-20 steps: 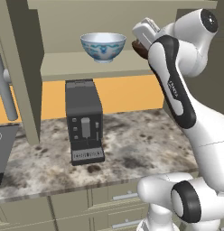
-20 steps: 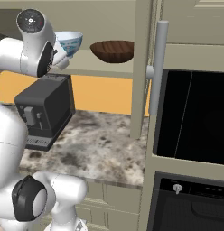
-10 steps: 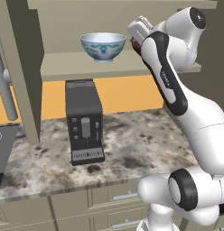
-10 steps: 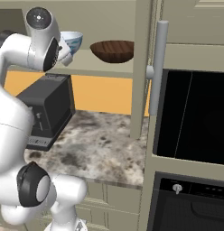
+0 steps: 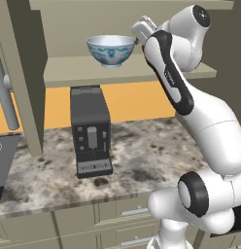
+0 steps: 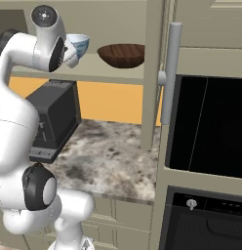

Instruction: Move the bowls from the cabinet to the plates on the dining table.

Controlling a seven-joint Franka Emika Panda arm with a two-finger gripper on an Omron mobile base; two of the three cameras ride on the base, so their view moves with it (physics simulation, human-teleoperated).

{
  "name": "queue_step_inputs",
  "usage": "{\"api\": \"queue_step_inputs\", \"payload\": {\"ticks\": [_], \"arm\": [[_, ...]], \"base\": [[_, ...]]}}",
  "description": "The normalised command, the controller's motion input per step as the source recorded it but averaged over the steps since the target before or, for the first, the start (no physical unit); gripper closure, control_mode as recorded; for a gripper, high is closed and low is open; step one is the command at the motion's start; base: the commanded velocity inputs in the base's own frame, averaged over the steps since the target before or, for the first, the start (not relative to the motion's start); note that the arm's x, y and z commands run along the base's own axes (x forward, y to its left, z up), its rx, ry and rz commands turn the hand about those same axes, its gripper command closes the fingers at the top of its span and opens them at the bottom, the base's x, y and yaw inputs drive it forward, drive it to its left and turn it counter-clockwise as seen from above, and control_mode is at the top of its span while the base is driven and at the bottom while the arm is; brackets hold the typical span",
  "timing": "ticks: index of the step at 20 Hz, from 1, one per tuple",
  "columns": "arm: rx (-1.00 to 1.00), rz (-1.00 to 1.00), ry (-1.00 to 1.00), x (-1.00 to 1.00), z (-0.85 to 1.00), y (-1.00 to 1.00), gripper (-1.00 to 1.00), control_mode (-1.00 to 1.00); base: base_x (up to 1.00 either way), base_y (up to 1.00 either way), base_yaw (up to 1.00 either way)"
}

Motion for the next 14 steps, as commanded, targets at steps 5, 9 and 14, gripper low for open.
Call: {"api": "queue_step_inputs", "payload": {"ticks": [5,9,14], "arm": [[0.00,0.00,0.00,0.33,0.00,0.00,-1.00,-1.00],[0.00,0.00,0.02,0.41,0.00,0.05,-1.00,-1.00],[0.00,0.00,0.03,0.35,0.00,0.19,-1.00,-1.00]], "base": [[0.00,0.00,0.00],[0.00,0.00,0.00],[0.00,0.00,0.00]]}}
